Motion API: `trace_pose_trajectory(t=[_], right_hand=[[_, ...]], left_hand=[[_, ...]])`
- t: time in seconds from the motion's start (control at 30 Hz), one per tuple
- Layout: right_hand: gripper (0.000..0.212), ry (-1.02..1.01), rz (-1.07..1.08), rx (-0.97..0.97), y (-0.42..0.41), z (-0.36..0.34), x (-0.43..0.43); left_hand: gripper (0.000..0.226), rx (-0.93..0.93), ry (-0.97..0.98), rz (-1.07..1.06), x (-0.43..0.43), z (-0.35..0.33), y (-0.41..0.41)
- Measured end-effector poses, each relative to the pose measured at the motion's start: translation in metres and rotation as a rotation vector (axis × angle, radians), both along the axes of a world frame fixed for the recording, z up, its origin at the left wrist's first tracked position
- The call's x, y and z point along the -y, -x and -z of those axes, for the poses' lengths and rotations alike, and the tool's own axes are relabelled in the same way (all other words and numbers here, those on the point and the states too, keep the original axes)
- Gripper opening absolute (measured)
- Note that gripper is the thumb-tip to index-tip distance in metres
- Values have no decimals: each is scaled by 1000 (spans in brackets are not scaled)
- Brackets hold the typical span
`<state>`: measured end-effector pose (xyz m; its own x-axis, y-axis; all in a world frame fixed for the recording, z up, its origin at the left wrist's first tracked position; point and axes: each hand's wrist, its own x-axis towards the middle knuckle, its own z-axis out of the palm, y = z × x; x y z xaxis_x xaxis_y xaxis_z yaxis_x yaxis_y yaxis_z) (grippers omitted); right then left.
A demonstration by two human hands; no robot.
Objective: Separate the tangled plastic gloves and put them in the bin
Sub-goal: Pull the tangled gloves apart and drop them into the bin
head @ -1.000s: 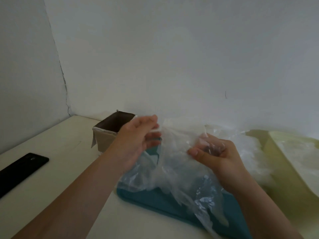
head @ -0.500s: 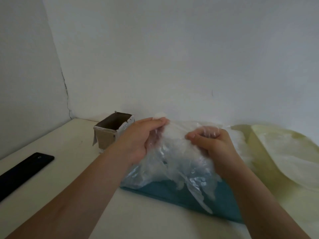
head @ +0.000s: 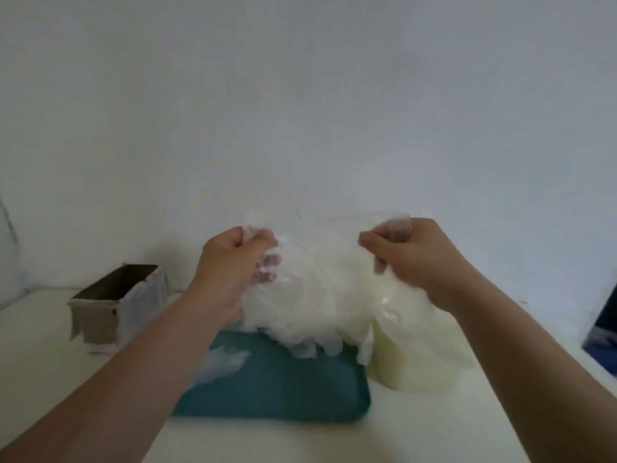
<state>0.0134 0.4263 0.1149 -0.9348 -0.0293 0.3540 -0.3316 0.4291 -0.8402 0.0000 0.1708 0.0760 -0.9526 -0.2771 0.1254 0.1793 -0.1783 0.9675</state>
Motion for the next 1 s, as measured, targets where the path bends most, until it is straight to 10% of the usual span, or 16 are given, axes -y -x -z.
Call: trace_pose_trajectory(t=[0.5,0.67,0.8,1.0], right_hand=[[25,-580,162,134,113,52,-89],[10,-338,155,180,129,55,-106],[76,-157,311,11,104,35,-135],[33,-263,164,45,41,13,-106]], left_hand=[[10,-32,-195,717,-81,-62,17],[20,136,44,547,-140,-35,65],[25,222,238,478,-178,-8,92],[33,232,395,396,-207,10,99]])
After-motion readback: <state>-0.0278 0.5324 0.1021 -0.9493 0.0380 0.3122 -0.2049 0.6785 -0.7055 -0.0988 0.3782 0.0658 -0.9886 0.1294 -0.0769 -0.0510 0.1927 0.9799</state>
